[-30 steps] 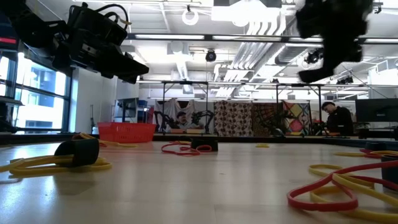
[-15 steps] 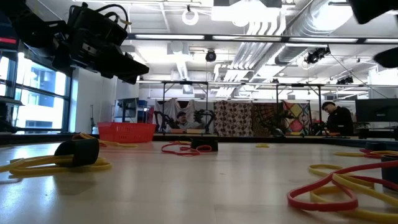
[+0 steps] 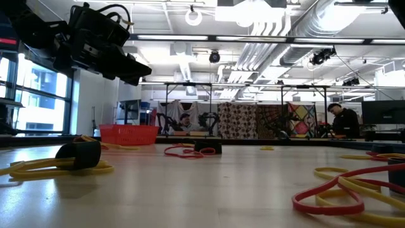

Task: Sort rubber bands into baskets
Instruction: Put the black rubber band into the blue basket

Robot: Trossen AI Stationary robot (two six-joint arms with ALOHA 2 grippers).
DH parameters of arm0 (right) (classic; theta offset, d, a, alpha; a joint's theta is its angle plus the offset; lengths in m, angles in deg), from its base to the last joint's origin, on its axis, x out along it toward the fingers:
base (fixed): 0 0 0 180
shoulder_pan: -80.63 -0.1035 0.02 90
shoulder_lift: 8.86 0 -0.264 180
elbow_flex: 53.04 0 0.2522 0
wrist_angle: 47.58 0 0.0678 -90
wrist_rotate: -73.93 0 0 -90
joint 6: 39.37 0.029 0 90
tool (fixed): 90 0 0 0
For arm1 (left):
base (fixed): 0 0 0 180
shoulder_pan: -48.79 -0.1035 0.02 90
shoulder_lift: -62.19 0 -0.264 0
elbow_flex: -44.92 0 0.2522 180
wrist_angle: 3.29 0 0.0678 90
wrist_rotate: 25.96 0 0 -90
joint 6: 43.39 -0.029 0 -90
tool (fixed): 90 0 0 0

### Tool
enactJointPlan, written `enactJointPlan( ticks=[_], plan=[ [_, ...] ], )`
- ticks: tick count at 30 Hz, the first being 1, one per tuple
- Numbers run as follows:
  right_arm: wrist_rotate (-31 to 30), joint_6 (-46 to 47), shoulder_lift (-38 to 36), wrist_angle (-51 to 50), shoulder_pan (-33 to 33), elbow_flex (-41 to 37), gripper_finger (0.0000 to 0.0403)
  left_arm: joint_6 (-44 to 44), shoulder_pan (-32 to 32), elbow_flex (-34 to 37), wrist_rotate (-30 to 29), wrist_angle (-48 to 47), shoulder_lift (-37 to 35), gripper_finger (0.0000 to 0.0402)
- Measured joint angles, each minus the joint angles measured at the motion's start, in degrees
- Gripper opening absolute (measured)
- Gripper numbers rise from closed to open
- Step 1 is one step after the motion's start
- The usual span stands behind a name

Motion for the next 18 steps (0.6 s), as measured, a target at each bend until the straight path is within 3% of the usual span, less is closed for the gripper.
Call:
enactJointPlan(
  ticks=[18],
  plan=[
    [0.45, 2.83, 12.22, 8.00, -1.17, -0.02, 0.0000, 1.99, 0.00, 0.00, 0.00, -0.02, 0.00, 0.0035]
  ],
)
